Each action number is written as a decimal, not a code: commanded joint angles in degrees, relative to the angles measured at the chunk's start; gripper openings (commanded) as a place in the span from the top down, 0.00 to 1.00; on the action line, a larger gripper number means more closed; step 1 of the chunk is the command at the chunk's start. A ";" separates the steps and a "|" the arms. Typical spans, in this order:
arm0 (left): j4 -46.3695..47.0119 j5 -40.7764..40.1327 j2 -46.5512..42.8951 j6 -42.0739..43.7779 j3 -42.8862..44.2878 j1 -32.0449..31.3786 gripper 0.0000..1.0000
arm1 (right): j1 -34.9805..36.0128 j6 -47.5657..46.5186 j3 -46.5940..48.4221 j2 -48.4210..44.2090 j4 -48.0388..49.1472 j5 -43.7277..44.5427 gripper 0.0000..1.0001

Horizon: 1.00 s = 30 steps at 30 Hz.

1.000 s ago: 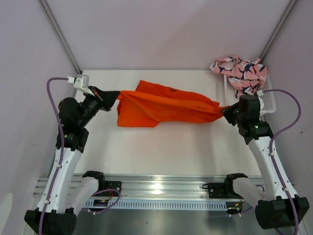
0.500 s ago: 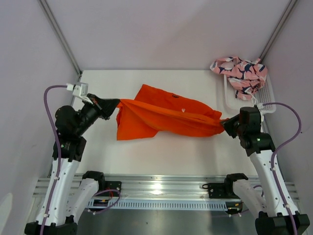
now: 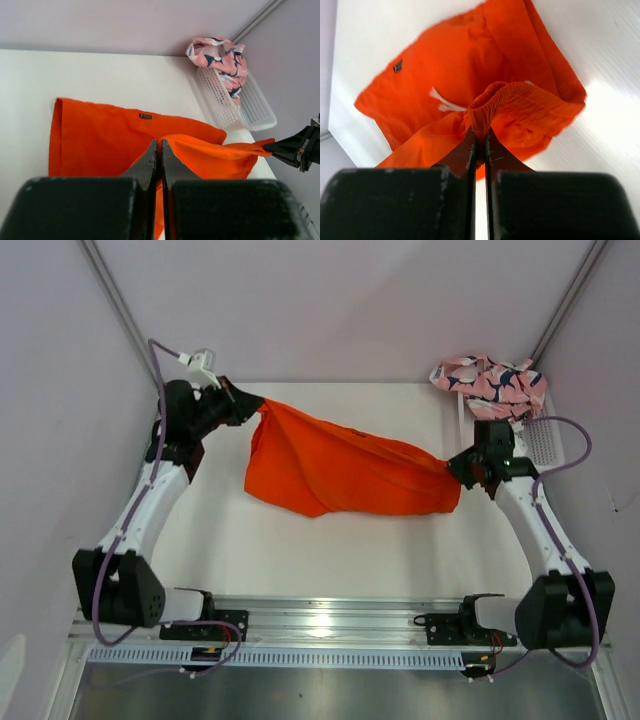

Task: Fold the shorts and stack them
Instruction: Fold the shorts

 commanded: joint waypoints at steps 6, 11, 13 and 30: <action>11.35 -2.44 21.78 -0.66 15.06 0.53 1.00 | -2.58 -1.16 17.18 23.49 6.84 4.31 0.94; 4.17 -3.58 34.36 -0.40 25.69 -0.17 0.30 | -2.67 -4.24 27.11 34.93 7.20 4.83 0.12; 4.23 -5.41 33.93 0.30 24.57 -0.61 0.13 | -2.84 -5.90 28.27 34.94 8.33 4.14 0.11; -1.75 -10.00 14.15 1.71 7.09 -7.73 0.01 | -3.28 -18.74 2.70 16.03 29.16 -10.09 0.52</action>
